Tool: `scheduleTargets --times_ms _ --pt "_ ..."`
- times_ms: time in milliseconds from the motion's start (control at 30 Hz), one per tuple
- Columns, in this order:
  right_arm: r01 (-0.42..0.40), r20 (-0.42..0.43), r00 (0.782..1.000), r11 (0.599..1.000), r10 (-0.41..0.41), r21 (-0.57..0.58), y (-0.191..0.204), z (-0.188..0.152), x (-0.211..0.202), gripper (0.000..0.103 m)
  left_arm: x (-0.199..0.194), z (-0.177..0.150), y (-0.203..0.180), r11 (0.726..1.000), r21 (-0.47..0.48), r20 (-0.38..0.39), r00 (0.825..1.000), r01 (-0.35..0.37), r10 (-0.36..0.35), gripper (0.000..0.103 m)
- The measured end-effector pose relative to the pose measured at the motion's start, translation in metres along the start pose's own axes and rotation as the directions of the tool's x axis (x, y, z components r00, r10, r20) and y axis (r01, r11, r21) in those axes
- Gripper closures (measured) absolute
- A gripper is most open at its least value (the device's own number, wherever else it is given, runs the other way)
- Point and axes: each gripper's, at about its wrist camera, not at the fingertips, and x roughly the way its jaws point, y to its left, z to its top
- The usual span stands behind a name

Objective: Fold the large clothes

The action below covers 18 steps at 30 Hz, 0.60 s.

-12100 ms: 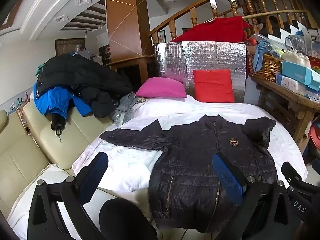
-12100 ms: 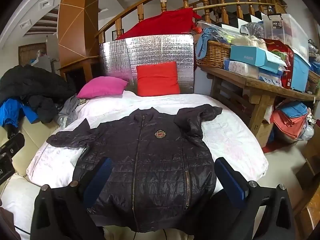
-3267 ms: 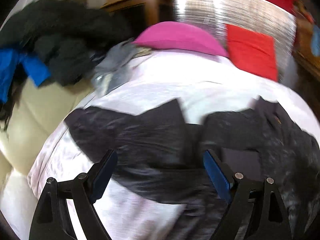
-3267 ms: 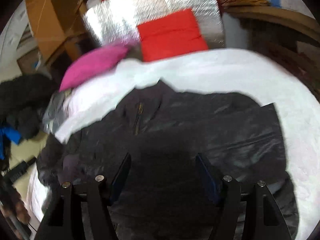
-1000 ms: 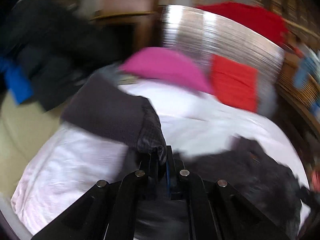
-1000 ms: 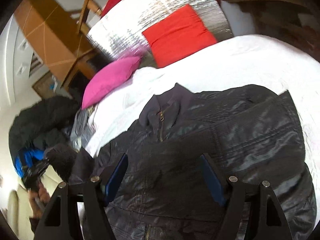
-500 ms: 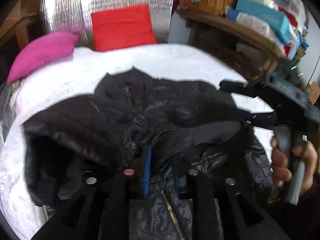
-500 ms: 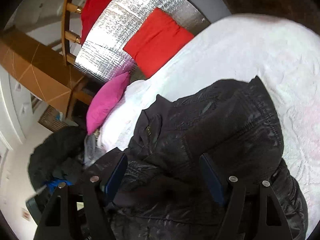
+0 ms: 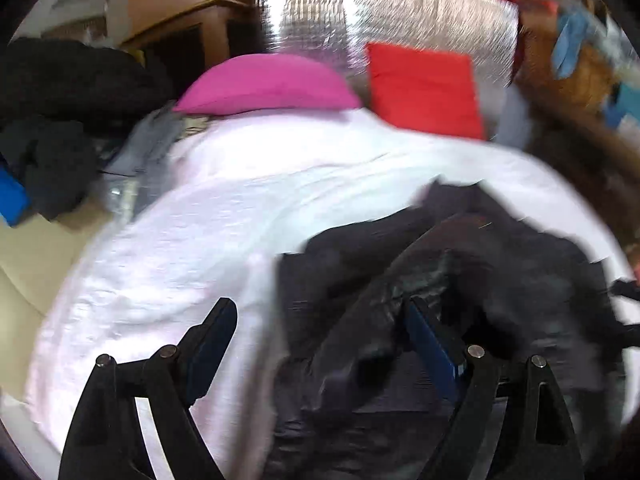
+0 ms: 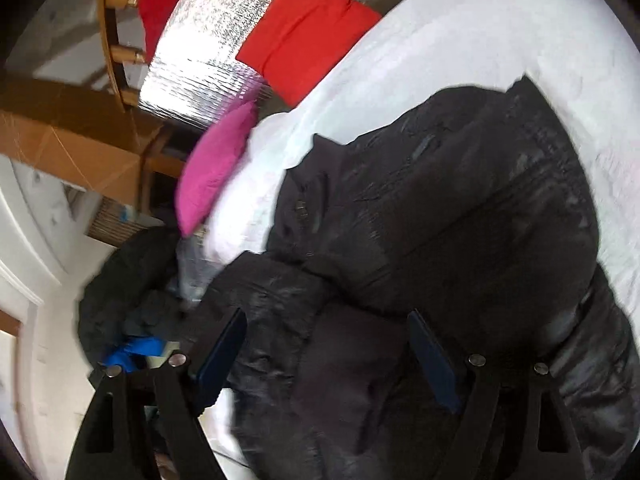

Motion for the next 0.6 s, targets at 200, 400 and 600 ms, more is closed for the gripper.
scheduleTargets --times_ms 200,400,600 --pt "0.102 -0.111 0.987 0.982 -0.121 -0.162 0.019 -0.021 0.044 0.021 0.01 -0.013 -0.006 0.998 0.037 -0.061 0.997 0.045 -0.042 0.029" --pt "0.13 -0.056 0.985 0.918 -0.162 -0.375 0.056 -0.048 0.046 0.082 0.022 -0.016 -0.017 0.995 0.06 -0.121 0.99 0.074 -0.067 0.029" --pt "0.154 0.077 0.988 0.912 -0.135 -0.381 0.066 -0.038 0.026 0.084 0.019 -0.013 -0.003 0.996 0.012 -0.104 0.991 0.088 -0.086 0.029"
